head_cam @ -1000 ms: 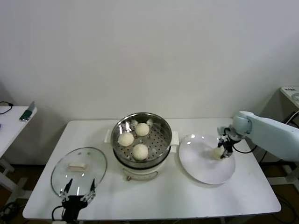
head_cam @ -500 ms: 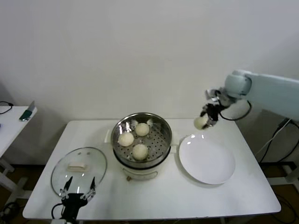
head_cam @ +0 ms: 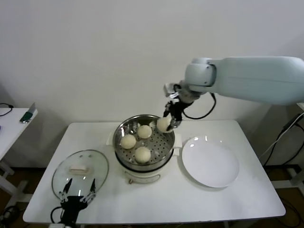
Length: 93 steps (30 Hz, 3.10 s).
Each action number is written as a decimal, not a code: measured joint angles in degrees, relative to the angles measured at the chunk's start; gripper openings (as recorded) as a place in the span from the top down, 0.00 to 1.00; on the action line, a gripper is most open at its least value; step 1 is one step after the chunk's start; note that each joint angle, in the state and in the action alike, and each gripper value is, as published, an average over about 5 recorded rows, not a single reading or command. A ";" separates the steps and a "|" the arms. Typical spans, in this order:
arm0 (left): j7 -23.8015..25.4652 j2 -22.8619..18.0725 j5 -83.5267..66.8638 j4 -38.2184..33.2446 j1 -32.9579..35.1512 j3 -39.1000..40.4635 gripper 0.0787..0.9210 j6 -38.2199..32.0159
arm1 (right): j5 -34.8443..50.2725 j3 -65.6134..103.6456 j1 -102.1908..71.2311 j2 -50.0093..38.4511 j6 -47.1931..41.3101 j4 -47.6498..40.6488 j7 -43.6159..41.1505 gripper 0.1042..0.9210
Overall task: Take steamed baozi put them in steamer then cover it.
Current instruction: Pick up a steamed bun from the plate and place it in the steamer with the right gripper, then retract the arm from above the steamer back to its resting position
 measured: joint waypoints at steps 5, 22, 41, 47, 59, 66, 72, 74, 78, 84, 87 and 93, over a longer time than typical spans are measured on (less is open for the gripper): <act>-0.07 0.11 -0.31 0.01 0.38 -0.17 0.12 -0.20 | -1.71 0.12 -3.39 3.33 -0.65 -1.80 1.31 0.39; -0.17 0.13 -0.61 0.82 -0.11 -0.13 0.12 -0.34 | -9.71 1.12 -13.23 7.38 -1.58 -7.67 3.53 0.38; 0.25 0.85 -1.63 0.06 0.01 -0.52 0.12 0.02 | -7.22 3.99 -13.00 6.55 1.47 -9.88 1.55 0.12; -0.76 1.31 -1.95 -0.56 -0.22 -0.57 0.12 -0.45 | -2.04 8.28 -11.73 1.94 2.15 -9.14 2.14 0.12; -3.67 2.84 -0.88 0.51 -2.92 -1.20 0.12 -2.52 | 0.27 40.62 -33.44 -14.76 2.42 -2.16 26.53 0.12; -5.99 4.18 1.73 1.15 -4.69 -0.40 0.12 -2.86 | -5.75 65.19 -57.27 -24.14 6.28 4.15 35.59 0.12; -9.44 5.52 9.45 2.06 -6.20 -0.57 0.12 -3.06 | -12.06 88.13 -80.18 -24.69 12.15 7.55 38.37 0.12; -10.64 5.75 11.99 2.51 -6.76 -0.70 0.12 -3.38 | -14.02 95.55 -87.83 -23.35 14.46 8.10 38.68 0.12; -13.26 6.36 16.36 3.89 -7.72 -0.73 0.12 -4.28 | -17.68 108.35 -102.19 -19.34 19.47 8.69 38.89 0.12; -16.64 8.21 22.48 6.35 -7.65 -1.23 0.12 -5.28 | -22.08 119.50 -119.91 -11.97 26.97 8.67 38.65 0.12; -18.12 9.61 25.54 7.55 -7.33 -1.62 0.12 -5.96 | -24.13 122.44 -125.74 -8.24 30.87 8.06 38.19 0.12; -21.15 12.66 33.69 10.33 -7.36 -2.36 0.12 -7.23 | -27.40 126.28 -132.94 -1.65 39.38 6.54 37.40 0.12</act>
